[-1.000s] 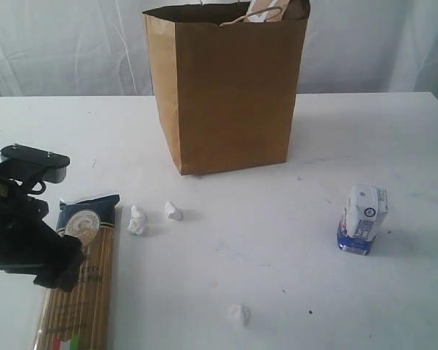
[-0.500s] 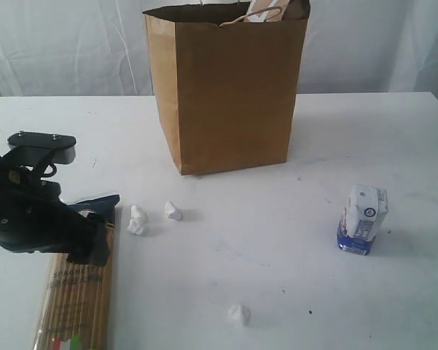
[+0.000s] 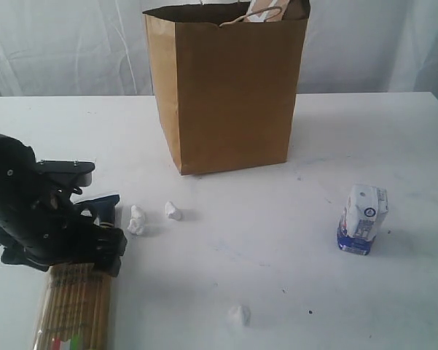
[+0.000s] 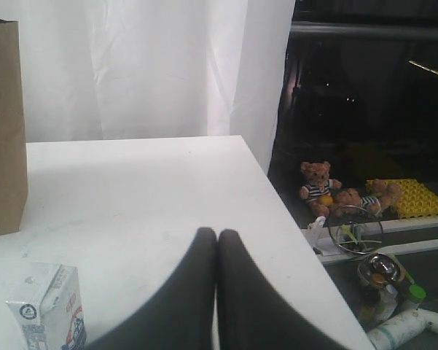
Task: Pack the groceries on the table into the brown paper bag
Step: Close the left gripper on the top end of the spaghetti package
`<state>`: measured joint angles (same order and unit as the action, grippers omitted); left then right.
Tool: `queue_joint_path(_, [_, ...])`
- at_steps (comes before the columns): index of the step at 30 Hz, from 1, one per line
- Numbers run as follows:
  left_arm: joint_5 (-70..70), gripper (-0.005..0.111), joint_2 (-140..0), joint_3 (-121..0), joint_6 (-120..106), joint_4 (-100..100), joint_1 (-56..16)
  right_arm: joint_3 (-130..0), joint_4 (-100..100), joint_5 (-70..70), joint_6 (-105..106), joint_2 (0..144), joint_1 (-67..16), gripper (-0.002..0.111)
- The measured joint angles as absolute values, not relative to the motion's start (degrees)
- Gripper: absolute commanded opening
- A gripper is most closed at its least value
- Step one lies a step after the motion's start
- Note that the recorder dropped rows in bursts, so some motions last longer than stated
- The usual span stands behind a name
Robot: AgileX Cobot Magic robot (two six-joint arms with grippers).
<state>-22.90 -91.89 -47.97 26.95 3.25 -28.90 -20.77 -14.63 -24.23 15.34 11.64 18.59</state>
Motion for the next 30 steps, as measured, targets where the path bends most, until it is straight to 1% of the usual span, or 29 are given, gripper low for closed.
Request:
queue_joint_path(10, [-20.38, 0.105, -94.18, -48.07, 40.26, 14.38, -28.9, -20.77, -14.63, -24.67, 15.34, 11.64, 18.59, 0.0])
queue_joint_path(28, [-16.89, 0.105, -96.31, -48.07, 41.47, 15.04, -28.9, -20.77, -14.63, -24.78, 15.34, 11.64, 18.59, 0.0])
queue_joint_path(30, [-16.89, 0.103, -96.46, -48.07, 41.47, 15.04, -28.9, -20.77, -14.63, -24.78, 15.34, 11.64, 18.59, 0.0])
